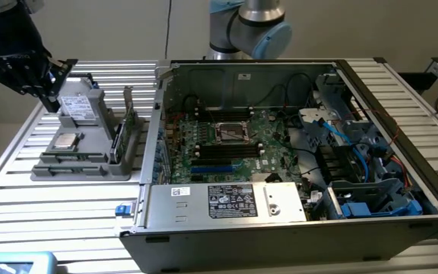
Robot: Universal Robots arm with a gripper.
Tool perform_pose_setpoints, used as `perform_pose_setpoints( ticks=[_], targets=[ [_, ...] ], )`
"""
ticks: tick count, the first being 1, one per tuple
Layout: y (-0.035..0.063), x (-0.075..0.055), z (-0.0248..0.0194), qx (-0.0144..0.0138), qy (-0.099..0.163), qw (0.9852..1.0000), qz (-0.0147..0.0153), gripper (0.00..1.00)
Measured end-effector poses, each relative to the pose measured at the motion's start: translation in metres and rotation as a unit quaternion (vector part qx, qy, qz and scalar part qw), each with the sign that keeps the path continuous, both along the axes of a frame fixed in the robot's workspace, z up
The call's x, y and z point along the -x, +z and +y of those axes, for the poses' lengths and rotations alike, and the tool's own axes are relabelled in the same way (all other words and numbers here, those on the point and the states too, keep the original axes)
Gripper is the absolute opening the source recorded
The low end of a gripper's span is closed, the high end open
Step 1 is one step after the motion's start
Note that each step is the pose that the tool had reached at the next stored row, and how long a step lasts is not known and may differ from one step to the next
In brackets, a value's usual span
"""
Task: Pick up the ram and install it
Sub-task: 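Reach for the ram, then pick up the ram and move it above insertion slot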
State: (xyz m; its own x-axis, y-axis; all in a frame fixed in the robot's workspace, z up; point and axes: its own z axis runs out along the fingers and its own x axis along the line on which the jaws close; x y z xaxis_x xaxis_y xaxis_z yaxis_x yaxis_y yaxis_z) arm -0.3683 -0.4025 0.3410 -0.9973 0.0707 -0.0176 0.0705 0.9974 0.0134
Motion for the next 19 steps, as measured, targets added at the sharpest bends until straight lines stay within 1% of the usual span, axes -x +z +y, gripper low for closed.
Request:
perform_pose_setpoints(
  ticks=[3, 4, 5, 14, 15, 17, 19],
  targets=[
    [-0.0028, 0.0012, 0.0077, 0.0018, 0.000, 1.0000, 0.0000, 0.11],
    [-0.0037, 0.0014, 0.0097, 0.0023, 0.000, 1.0000, 0.0000, 0.11],
    [-0.0042, 0.0015, 0.0104, 0.0028, 0.000, 1.0000, 0.0000, 0.11],
    [-0.0041, 0.0020, 0.0104, 0.0028, 0.001, 1.0000, 0.0001, 0.11],
    [-0.0042, 0.0021, 0.0105, 0.0028, 0.018, 0.9998, 0.0000, 0.11],
    [-0.0043, 0.0021, 0.0105, 0.0028, 0.036, 0.9994, -0.0002, 0.11],
    [-0.0043, 0.0021, 0.0104, 0.0028, 0.054, 0.9985, -0.0001, 0.11]
  ],
)
